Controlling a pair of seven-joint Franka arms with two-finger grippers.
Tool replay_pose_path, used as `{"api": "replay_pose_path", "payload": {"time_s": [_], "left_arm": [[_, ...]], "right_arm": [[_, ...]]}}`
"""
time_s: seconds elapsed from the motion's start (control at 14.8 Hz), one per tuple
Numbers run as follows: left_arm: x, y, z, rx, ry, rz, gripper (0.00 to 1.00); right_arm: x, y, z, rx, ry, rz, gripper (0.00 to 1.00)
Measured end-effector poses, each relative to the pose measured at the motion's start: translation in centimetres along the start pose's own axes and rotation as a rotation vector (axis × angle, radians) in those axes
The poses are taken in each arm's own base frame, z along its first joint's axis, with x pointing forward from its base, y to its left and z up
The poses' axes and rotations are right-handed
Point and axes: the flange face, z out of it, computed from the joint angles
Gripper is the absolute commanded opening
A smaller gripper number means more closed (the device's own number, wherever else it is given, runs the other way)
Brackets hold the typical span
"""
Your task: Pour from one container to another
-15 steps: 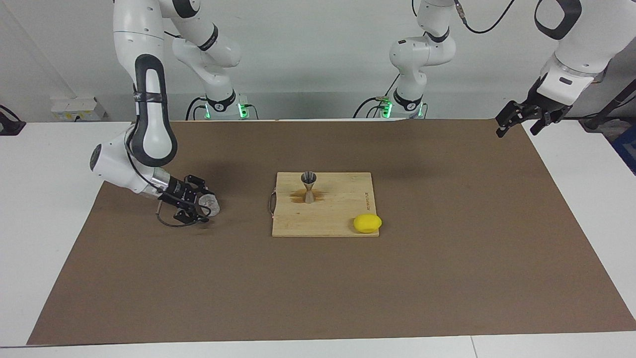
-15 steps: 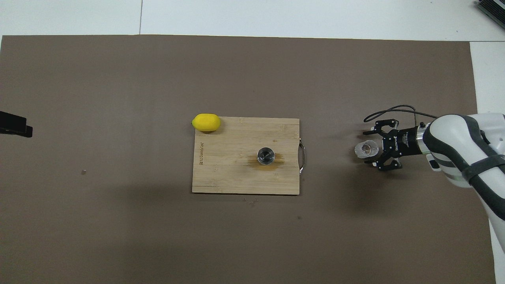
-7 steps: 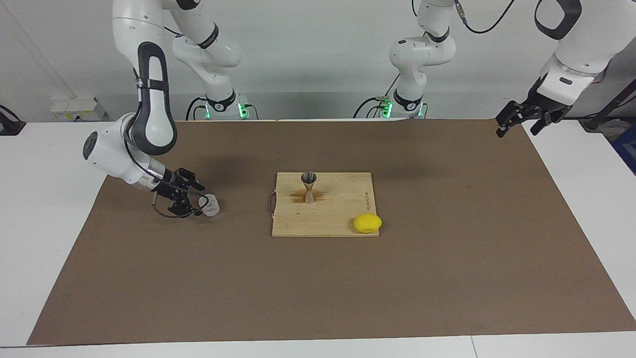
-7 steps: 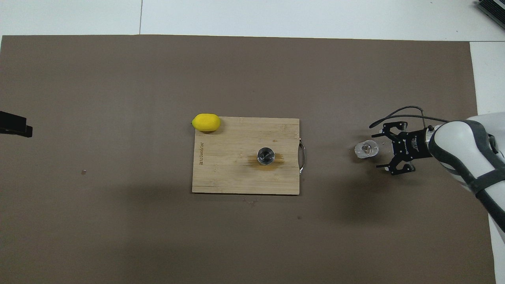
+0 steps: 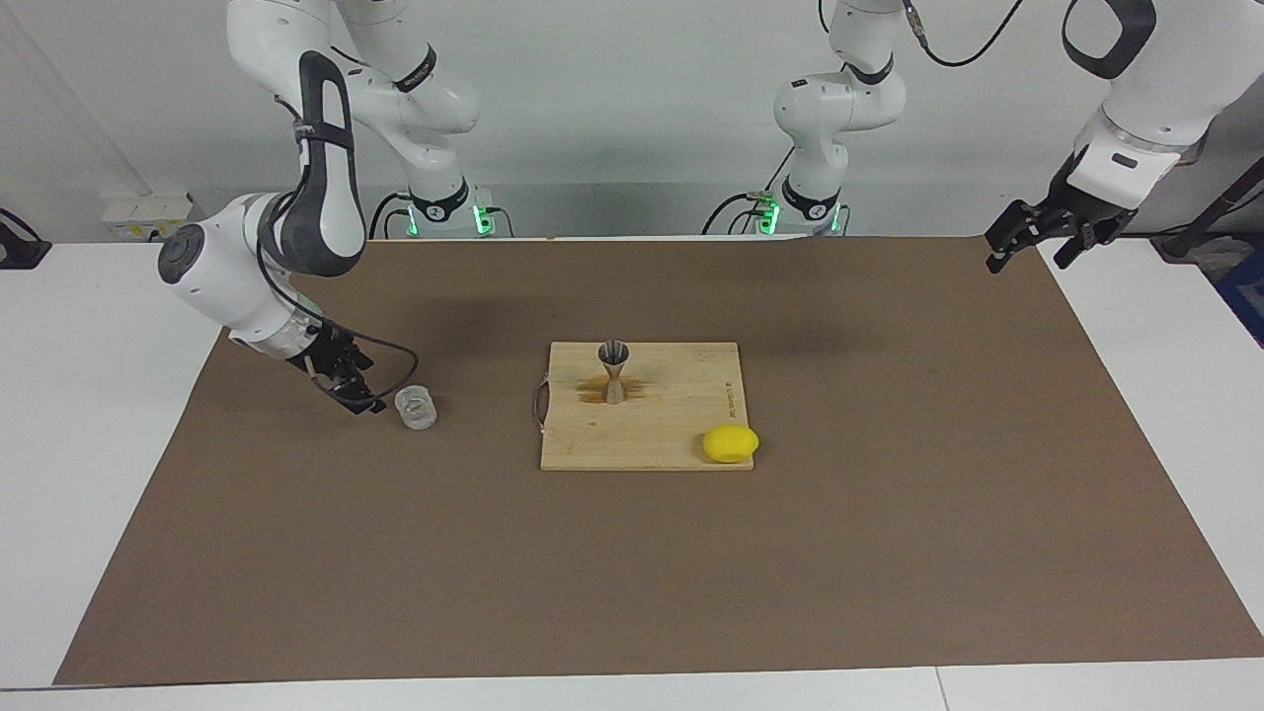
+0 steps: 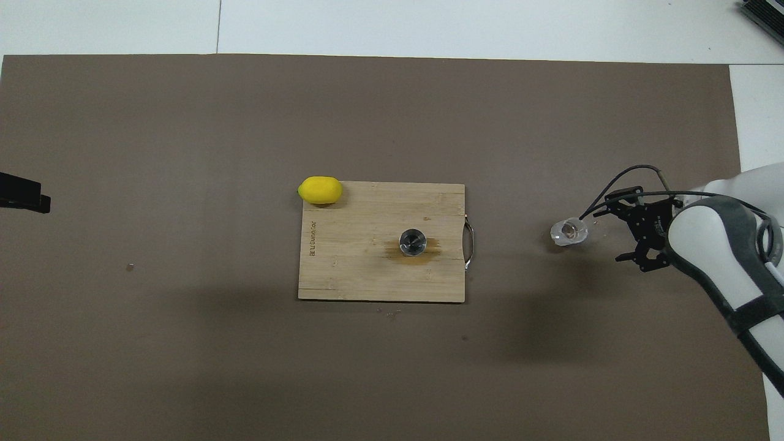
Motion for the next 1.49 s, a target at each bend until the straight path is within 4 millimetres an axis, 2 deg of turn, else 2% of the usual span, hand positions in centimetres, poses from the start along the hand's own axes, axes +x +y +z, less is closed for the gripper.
{"api": "replay_pose_path", "payload": {"time_s": [0.34, 0.54, 0.95, 1.08, 1.49], "left_arm": [[0.0, 0.0, 0.0, 0.000, 0.000, 0.000, 1.00], [0.0, 0.0, 0.0, 0.000, 0.000, -0.001, 1.00], [0.0, 0.0, 0.0, 0.000, 0.001, -0.001, 1.00], [0.0, 0.0, 0.0, 0.000, 0.001, -0.001, 1.00], [0.0, 0.0, 0.0, 0.000, 0.001, -0.001, 1.00]], "right_arm": [[-6.0, -4.2, -2.8, -0.100, 0.132, -0.332, 0.99], [-8.5, -5.4, -6.7, -0.114, 0.155, -0.453, 0.99], [-9.2, -7.7, -17.8, -0.080, 0.253, -0.571, 0.99], [-9.4, -8.0, -20.1, -0.079, 0.279, -0.578, 0.99], [-10.1, -7.9, -25.0, -0.077, 0.287, -0.588, 0.99]]}}
